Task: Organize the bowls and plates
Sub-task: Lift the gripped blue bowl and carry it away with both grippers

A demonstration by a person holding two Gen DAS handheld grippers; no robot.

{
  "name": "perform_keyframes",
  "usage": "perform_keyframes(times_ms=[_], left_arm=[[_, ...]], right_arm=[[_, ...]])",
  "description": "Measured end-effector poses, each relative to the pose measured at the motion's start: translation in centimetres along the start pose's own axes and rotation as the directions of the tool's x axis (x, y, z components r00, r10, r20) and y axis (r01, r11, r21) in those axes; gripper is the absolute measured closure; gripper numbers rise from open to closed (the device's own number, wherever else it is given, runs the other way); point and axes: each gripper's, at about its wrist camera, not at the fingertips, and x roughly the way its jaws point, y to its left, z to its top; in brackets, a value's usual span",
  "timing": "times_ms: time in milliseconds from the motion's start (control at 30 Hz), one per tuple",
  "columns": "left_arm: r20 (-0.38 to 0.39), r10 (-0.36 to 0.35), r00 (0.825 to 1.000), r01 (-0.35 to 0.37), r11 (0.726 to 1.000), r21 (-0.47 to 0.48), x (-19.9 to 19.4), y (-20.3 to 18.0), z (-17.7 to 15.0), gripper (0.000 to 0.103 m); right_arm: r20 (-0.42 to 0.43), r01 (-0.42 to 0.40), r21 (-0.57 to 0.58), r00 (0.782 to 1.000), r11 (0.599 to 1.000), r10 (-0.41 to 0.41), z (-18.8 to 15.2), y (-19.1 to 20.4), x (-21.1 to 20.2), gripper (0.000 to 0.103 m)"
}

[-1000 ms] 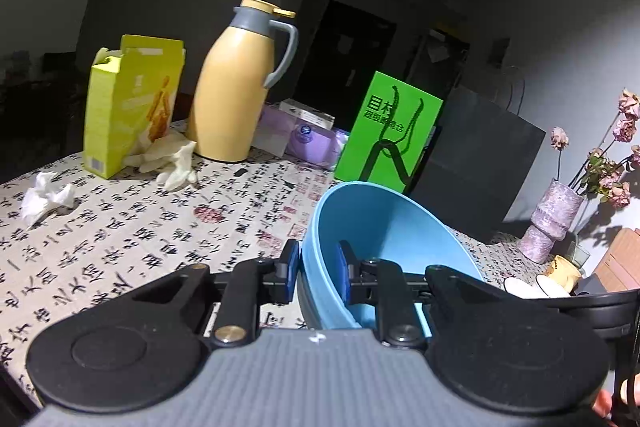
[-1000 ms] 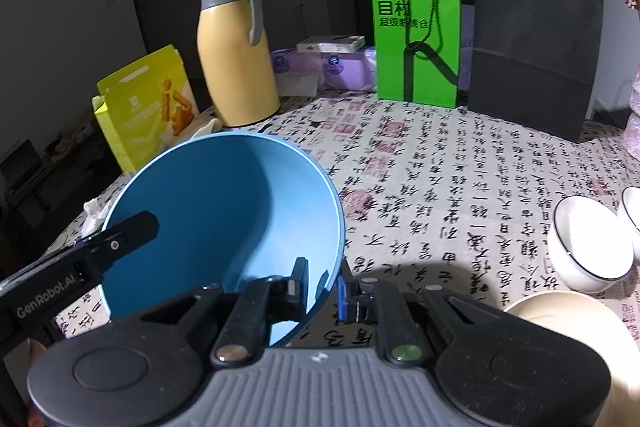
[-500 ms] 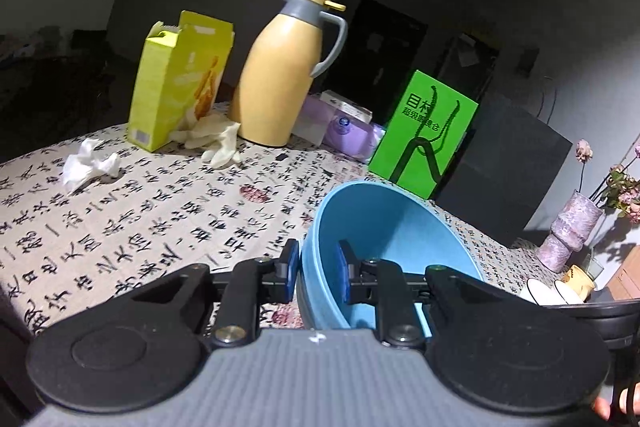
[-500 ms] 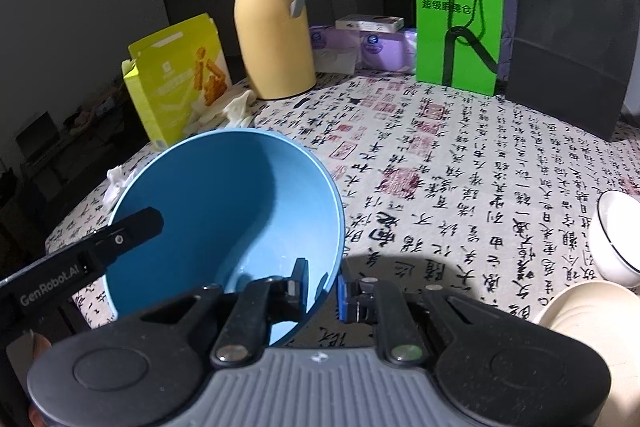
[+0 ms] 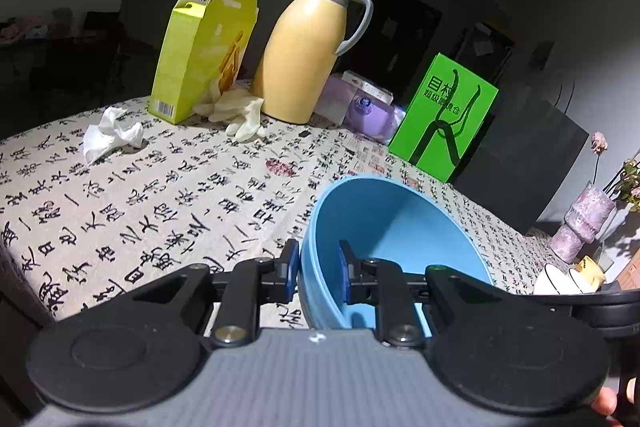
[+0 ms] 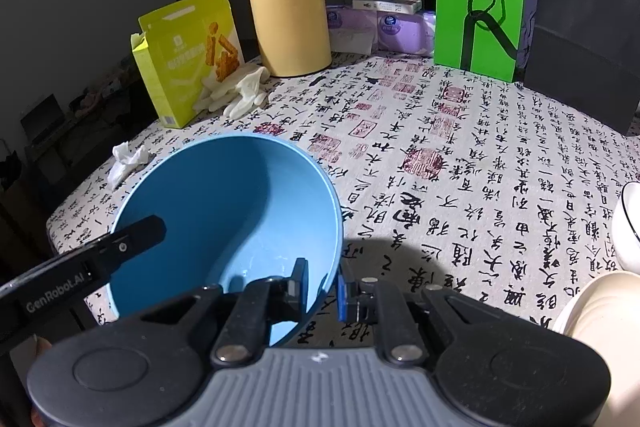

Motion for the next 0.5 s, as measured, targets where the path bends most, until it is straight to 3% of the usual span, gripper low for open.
perform_keyframes(times_ms=[500], left_arm=[[-0.040, 0.015, 0.999, -0.015, 1.000, -0.003, 1.1, 0.3, -0.7, 0.083]], right_arm=[[-0.032, -0.007, 0.017, 0.999, 1.000, 0.008, -0.5, -0.5, 1.4, 0.090]])
